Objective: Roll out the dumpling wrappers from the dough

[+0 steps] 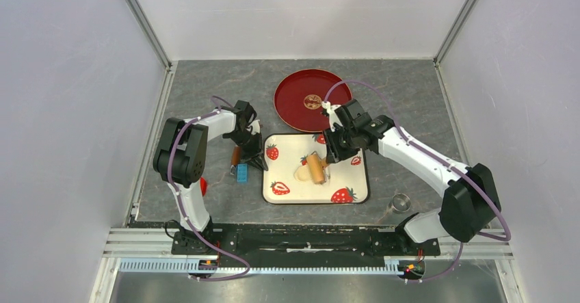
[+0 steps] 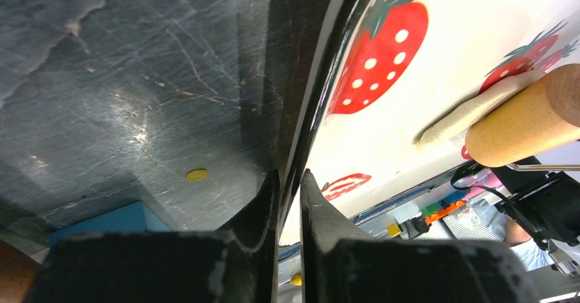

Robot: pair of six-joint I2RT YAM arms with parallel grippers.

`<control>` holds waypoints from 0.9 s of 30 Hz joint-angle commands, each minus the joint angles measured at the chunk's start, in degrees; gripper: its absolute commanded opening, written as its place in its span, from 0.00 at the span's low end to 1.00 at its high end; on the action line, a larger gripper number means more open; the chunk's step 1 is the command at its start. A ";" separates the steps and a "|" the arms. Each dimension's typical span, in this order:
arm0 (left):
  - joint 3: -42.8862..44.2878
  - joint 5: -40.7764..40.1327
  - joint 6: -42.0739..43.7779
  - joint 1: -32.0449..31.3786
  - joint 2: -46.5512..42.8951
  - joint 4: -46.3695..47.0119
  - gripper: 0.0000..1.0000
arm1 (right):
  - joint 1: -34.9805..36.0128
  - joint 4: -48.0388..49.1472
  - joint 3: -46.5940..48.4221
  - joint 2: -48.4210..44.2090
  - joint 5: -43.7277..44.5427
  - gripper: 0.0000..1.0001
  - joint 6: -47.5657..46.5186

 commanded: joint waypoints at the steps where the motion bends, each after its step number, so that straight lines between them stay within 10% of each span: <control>1: 0.96 -9.82 -0.78 1.48 0.20 -1.31 0.02 | -3.90 -11.35 -6.17 4.12 31.59 0.00 -6.26; 27: 1.17 -9.39 -0.66 1.43 -0.30 -1.26 0.02 | -3.82 -11.00 -2.61 4.00 25.50 0.00 -5.98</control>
